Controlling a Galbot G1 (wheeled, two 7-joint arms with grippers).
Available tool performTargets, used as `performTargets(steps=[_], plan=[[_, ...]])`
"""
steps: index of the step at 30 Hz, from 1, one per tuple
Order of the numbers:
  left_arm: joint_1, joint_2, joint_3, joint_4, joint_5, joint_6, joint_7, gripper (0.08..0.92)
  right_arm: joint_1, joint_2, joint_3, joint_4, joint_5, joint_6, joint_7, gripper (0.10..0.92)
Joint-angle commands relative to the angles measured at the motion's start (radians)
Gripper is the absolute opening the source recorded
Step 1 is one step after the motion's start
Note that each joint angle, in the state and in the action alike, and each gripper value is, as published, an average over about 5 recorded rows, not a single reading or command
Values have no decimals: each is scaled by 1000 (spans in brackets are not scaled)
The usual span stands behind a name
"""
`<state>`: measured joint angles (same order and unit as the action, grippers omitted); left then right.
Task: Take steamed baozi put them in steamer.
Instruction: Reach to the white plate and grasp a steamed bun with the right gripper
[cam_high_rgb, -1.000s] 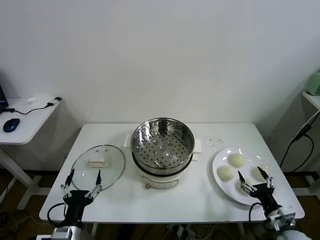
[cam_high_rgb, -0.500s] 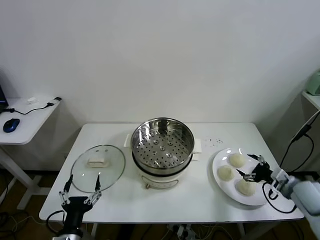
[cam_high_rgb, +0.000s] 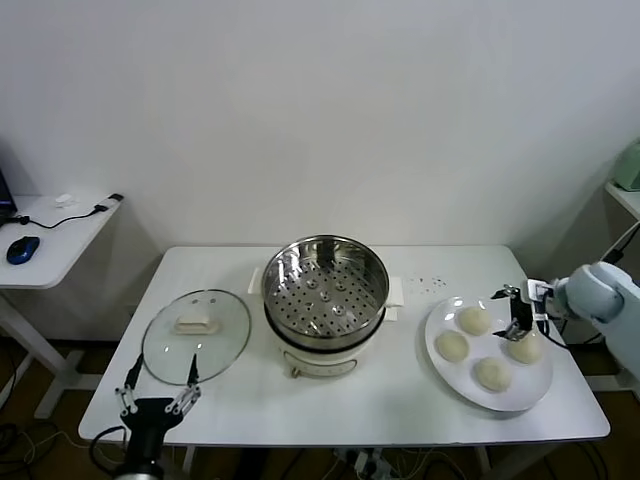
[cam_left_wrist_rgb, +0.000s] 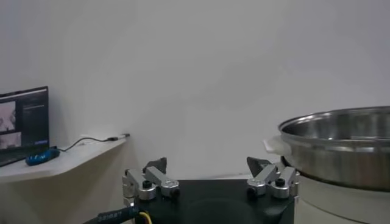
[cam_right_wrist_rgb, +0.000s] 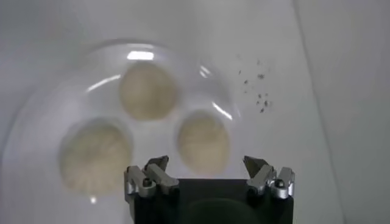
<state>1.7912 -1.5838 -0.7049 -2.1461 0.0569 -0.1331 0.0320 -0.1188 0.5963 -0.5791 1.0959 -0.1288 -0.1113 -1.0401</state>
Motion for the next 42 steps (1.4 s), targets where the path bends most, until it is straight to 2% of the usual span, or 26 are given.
performTargets(steps=[1, 12, 25, 28, 36, 42], plan=[[-9, 4, -1, 2, 0, 6, 0, 823, 297, 155, -336, -268, -19, 48, -108, 823], [-36, 14, -12, 29, 2, 20, 2, 823, 226, 320, -309, -428, -13, 75, -103, 823], [-54, 20, -20, 53, 4, 26, 3, 823, 198, 359, -298, -477, -22, 98, -109, 822], [-55, 20, -19, 56, 5, 25, 3, 823, 197, 361, -296, -479, -26, 102, -112, 799], [-52, 20, -19, 59, 7, 21, 4, 823, 198, 359, -288, -469, -34, 107, -121, 672], [-47, 21, -20, 59, 7, 17, 3, 823, 207, 345, -295, -443, -25, 111, -128, 633]])
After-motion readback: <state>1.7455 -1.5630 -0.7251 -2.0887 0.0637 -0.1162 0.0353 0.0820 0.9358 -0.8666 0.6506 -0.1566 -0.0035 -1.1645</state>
